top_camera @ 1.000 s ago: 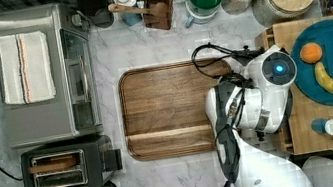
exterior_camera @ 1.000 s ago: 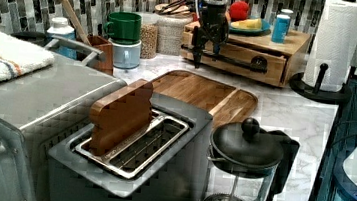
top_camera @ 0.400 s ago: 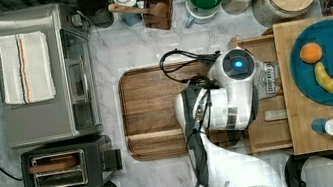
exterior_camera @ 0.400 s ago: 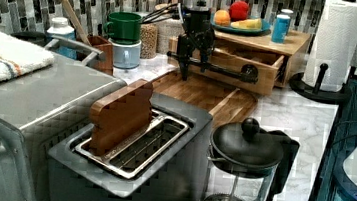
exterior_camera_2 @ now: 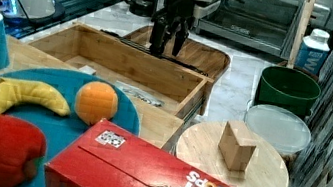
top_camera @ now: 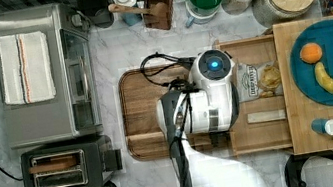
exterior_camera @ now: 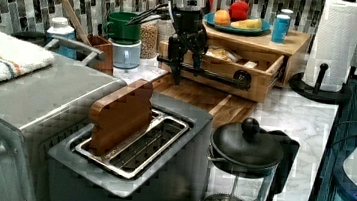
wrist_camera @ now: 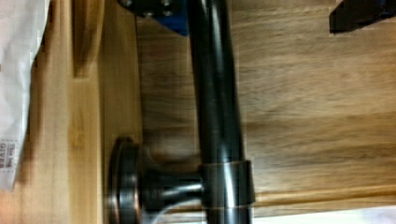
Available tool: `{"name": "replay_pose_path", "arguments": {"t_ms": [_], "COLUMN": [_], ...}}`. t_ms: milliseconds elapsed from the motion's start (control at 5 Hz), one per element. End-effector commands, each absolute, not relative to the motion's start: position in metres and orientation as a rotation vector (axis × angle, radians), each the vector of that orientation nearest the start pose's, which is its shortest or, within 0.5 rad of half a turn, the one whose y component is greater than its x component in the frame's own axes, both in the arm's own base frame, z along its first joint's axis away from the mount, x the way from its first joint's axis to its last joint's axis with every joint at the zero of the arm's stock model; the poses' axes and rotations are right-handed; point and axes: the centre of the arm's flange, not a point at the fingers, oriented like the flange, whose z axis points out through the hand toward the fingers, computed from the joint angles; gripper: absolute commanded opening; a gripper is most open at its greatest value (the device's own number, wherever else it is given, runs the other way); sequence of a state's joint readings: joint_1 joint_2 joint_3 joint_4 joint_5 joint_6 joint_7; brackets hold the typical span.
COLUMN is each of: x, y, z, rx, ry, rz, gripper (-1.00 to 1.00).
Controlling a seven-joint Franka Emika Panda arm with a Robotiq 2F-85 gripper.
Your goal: Open the drawer.
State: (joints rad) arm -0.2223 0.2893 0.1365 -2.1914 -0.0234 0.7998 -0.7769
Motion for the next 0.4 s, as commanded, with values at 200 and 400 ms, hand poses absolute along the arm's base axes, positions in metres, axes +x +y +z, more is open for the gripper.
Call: {"name": "replay_pose_path", "arguments": {"t_ms": [200,400], "x": [0.5210,0.5211], "y": [0.0635,0.0634], "z": [0.2621,0.2622], "rx": [-3.077,-3.077], "ry": [0.100,0.100], "rz": [0.208,0.208], "gripper": [1.00,1.00]}}
